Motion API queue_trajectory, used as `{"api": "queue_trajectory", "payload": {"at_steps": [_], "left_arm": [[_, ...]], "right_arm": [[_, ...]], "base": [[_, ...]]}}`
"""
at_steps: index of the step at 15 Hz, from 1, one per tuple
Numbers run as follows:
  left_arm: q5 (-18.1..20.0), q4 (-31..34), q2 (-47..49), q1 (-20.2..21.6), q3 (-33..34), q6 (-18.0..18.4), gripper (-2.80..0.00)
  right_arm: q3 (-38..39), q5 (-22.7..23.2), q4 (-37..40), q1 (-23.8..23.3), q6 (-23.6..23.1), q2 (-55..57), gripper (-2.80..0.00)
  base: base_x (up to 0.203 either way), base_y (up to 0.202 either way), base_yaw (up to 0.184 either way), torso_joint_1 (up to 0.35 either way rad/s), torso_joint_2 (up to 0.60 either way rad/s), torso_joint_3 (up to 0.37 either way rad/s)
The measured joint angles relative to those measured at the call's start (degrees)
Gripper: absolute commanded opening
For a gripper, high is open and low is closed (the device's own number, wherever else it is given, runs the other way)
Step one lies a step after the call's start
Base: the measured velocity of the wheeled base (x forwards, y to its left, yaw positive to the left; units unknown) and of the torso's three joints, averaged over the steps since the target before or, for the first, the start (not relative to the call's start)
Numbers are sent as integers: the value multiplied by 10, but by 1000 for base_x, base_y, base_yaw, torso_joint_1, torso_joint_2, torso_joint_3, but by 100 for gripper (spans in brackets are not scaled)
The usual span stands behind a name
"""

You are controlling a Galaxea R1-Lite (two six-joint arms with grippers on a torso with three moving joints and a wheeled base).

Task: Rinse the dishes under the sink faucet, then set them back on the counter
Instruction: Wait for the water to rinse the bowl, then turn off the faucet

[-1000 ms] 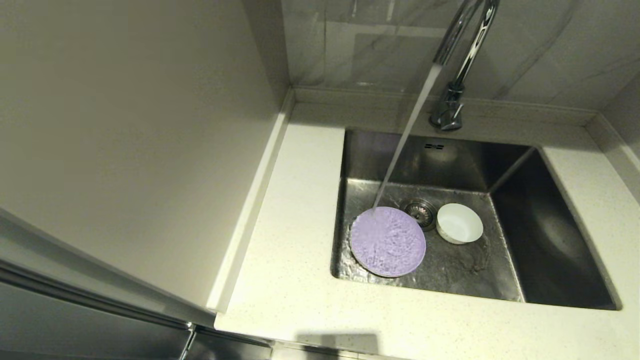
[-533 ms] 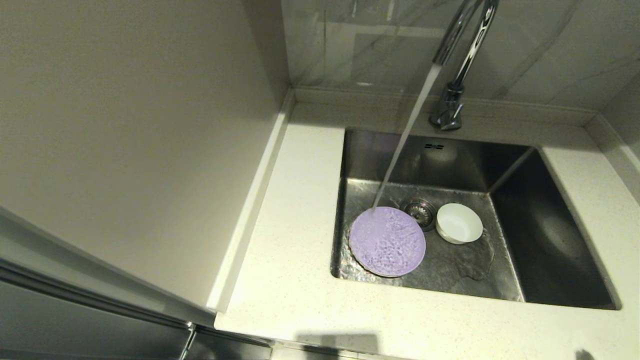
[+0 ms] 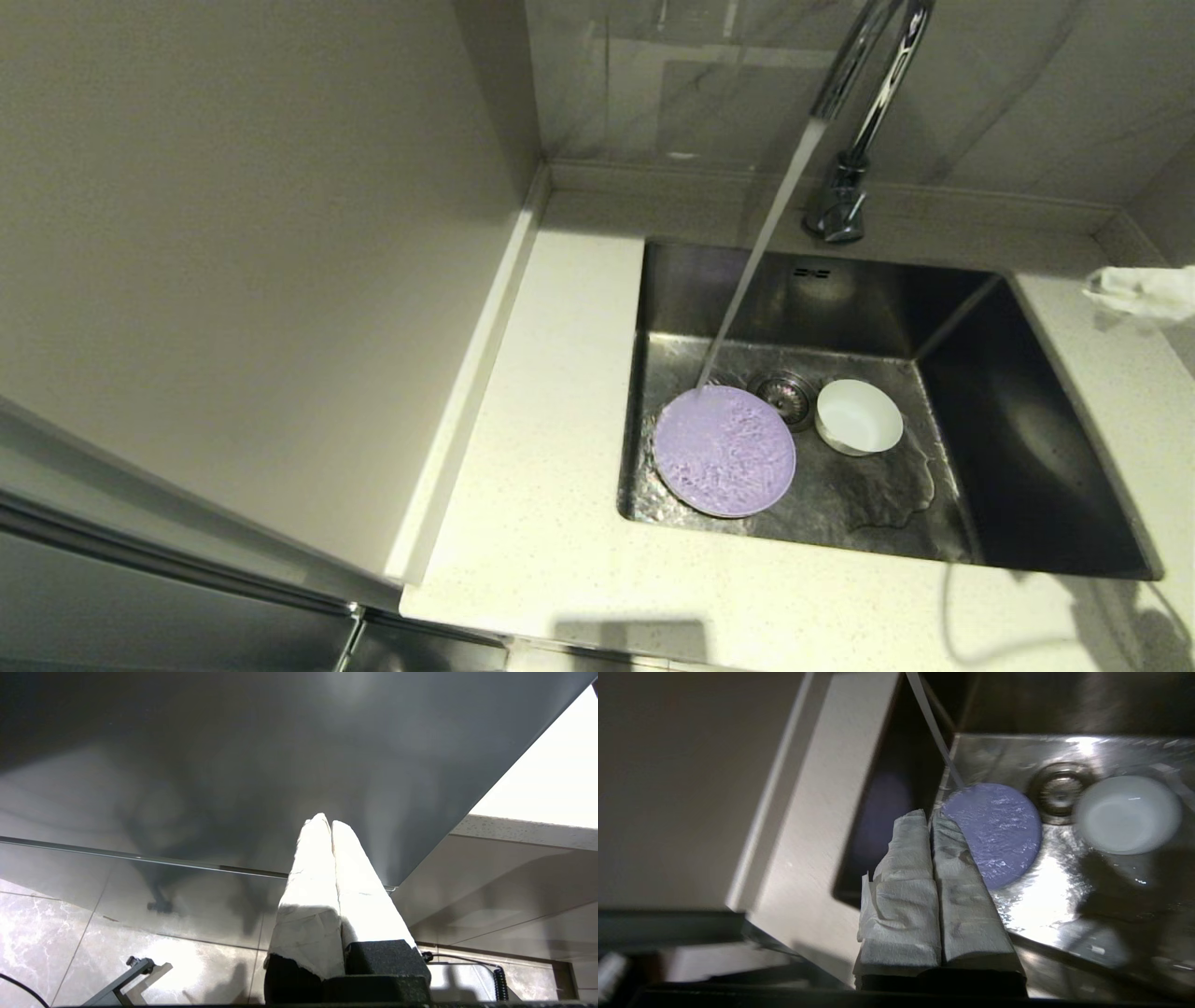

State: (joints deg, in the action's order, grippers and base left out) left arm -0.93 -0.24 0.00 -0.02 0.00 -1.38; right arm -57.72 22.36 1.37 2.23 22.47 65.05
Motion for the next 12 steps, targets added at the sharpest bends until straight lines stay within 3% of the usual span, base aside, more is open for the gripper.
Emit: {"api": "queue_trajectory", "payload": {"at_steps": [3, 6, 8, 12], "left_arm": [[0, 0, 0, 0, 0, 0, -280], [0, 0, 0, 0, 0, 0, -280], [0, 0, 0, 0, 0, 0, -280], [0, 0, 0, 0, 0, 0, -280]], "right_arm": [[-36, 7, -117, 11, 110, 140, -280], [-60, 8, -276, 14, 178, 265, -280], [-73, 9, -339, 15, 196, 323, -280], [-96, 9, -349, 11, 199, 385, -280]], "base": [[0, 0, 0, 0, 0, 0], [0, 0, 0, 0, 0, 0], [0, 0, 0, 0, 0, 0], [0, 0, 0, 0, 0, 0]]}}
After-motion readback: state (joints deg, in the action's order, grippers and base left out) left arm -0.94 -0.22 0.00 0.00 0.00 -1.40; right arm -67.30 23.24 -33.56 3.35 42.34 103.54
